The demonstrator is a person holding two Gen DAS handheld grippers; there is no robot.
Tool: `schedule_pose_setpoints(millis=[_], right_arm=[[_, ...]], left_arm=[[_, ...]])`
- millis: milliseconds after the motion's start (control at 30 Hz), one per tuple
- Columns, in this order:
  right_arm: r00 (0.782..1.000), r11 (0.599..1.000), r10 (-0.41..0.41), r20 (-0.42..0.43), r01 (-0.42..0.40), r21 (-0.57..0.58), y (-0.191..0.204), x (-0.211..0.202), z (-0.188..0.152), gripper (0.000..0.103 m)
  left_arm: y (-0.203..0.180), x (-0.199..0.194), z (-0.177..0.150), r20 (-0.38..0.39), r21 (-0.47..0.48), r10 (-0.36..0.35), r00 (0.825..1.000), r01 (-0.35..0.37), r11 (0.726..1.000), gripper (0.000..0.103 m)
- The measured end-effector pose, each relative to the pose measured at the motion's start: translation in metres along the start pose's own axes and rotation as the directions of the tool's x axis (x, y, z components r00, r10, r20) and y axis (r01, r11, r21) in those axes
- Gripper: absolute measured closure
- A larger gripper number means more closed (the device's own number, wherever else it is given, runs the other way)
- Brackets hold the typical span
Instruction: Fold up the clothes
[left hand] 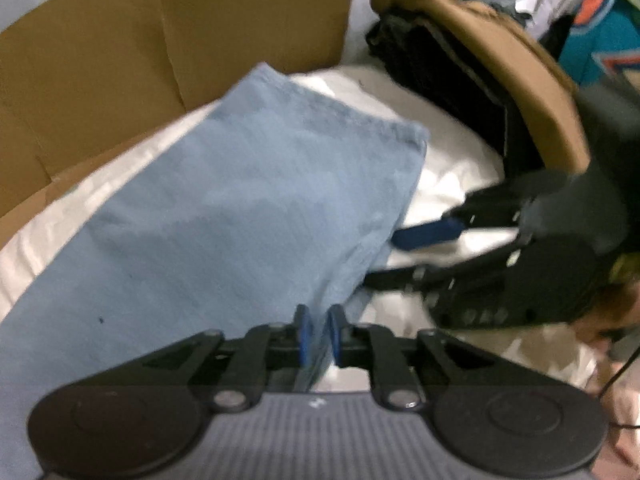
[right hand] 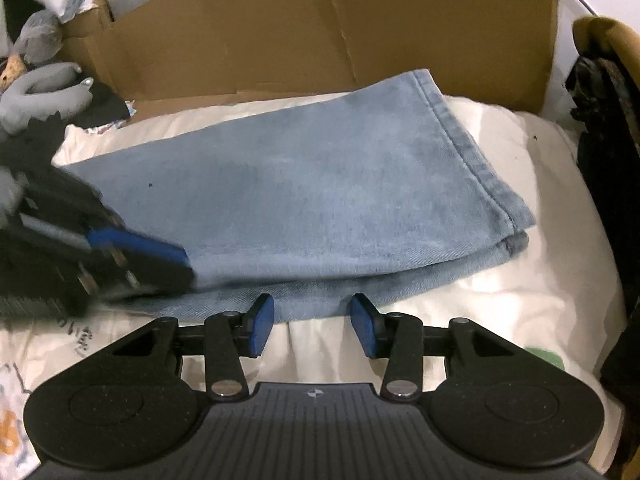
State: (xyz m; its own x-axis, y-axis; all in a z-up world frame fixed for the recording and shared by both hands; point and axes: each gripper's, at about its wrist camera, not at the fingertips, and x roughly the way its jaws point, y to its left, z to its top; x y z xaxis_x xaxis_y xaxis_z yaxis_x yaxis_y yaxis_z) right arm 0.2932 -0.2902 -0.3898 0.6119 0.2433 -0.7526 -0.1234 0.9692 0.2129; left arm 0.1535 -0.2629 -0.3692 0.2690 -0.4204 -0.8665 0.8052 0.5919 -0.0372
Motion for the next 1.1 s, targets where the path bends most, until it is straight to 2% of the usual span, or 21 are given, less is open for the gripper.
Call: schedule_pose_setpoints(millis=[200,267,300,533,733,933,1100], right_arm=[[1.0,0.999,0.006,-0.01,-0.005,0.037,0.002,-0.009,-0.004,0.056],[1.0,0.999,0.013,-0.008,-0.012,0.042,0.004,-0.012,-0.006,0.057],[1.0,0.999,0.014,-0.006,-0.014,0.043,0.005,-0.014,-0.007,0.056],[1.0,0.995,0.018,0.006,-0.019,0.096,0.003,-0.022,-0.011,0.056],[0.999,0.997,0.039,0.007,-0.04,0.064,0.014,-0.029,-0.013,0.056],[0.999,0.998,0.048,0.012,-0.049,0.048,0.022,-0.034,-0.012,0.056],[0.998,0.997,0.062,0.01,-0.062,0.047,0.03,-0.034,-0.009,0.056]], left_arm=[[-0.008,-0.001,-0.012,0.006,0.029,0.036,0.999,-0.036,0.999,0.058],[-0.009,-0.005,-0.016,0.011,0.035,0.042,0.999,-0.043,0.998,0.043],[-0.009,-0.008,-0.021,0.011,0.036,0.051,0.999,-0.051,0.998,0.041],[-0.001,-0.038,-0.057,0.007,0.015,0.107,0.994,-0.107,0.994,0.038],[0.021,-0.064,-0.083,-0.016,-0.069,0.163,0.987,-0.163,0.984,0.037],[0.036,-0.077,-0.103,-0.027,-0.165,0.216,0.976,-0.218,0.962,0.033],[0.039,-0.075,-0.116,-0.041,-0.158,0.242,0.969,-0.246,0.956,0.033]])
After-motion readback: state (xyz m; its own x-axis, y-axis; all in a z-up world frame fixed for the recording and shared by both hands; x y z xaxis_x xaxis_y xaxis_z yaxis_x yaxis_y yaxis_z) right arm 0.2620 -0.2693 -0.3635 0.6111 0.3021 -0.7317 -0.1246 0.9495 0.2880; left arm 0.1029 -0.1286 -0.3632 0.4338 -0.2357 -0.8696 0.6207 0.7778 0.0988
